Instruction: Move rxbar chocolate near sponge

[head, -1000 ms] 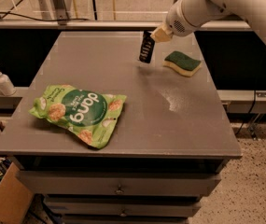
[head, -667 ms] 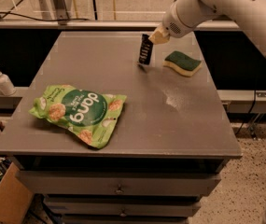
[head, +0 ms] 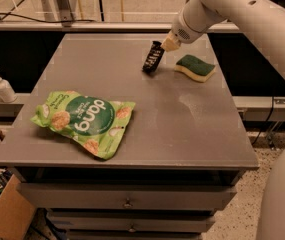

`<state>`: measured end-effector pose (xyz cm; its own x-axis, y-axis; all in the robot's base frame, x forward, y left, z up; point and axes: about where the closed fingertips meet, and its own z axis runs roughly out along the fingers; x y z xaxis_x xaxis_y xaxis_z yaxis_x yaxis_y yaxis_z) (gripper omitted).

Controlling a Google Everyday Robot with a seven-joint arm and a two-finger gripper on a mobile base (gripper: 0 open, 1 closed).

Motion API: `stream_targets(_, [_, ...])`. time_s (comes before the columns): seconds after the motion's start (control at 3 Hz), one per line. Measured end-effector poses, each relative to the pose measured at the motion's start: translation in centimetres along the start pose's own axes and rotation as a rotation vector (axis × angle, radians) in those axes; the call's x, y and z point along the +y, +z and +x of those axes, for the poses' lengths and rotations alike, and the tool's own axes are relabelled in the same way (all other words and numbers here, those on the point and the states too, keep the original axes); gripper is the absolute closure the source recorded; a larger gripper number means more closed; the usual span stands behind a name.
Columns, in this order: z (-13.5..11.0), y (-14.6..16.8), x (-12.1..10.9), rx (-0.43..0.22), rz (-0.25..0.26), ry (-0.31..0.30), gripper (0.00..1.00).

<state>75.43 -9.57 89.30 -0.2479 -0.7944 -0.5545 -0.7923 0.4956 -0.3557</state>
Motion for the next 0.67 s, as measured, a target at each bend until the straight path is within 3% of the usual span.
stream_targets(0.67, [2.2, -0.4, -1.8, 0.053, 0.043, 0.014, 1.00])
